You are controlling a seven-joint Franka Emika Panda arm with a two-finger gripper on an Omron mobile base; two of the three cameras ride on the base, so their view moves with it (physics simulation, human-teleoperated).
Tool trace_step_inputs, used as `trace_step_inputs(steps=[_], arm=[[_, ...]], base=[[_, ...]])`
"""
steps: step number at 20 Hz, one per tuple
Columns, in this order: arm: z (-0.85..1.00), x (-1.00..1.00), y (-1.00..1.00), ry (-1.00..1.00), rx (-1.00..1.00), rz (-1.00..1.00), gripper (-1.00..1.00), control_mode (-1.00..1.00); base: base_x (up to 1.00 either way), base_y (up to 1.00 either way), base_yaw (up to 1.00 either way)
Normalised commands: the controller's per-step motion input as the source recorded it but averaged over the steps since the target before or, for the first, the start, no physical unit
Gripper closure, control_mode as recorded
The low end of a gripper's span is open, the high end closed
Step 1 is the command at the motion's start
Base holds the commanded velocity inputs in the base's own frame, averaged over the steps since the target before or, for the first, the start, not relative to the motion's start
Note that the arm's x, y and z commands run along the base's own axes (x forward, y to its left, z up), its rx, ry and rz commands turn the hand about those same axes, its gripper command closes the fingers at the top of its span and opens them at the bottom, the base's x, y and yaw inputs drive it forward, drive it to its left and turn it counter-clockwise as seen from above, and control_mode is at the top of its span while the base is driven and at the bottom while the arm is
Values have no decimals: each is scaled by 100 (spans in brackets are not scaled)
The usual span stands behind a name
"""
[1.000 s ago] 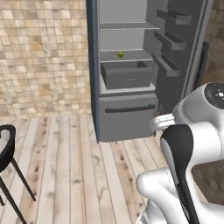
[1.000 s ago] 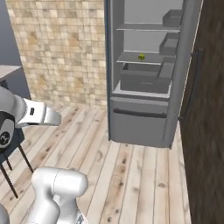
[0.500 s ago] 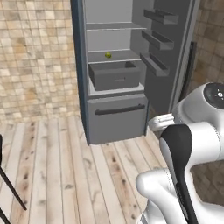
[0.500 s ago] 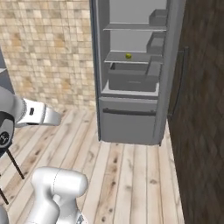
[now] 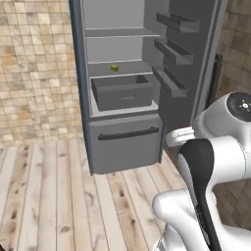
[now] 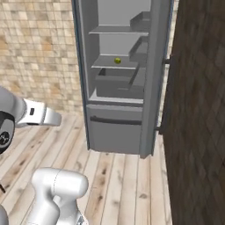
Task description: Pick the mango and pear from the fridge and place them inside the tupperware on the counter.
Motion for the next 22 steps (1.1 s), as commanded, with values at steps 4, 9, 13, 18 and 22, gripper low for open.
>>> trace_step_inputs(steps=[4, 9, 13, 18, 22], arm=[[0, 0, 0, 0, 0, 0, -100, 100], [0, 0, 0, 0, 0, 0, -100, 100], [0, 0, 0, 0, 0, 0, -100, 100], [0, 0, 0, 0, 0, 0, -100, 100], [0, 0, 0, 0, 0, 0, -100, 100]], base=[[35, -31, 0], [58, -1, 0], [78, 0, 0], [72, 0, -1], [77, 0, -1]])
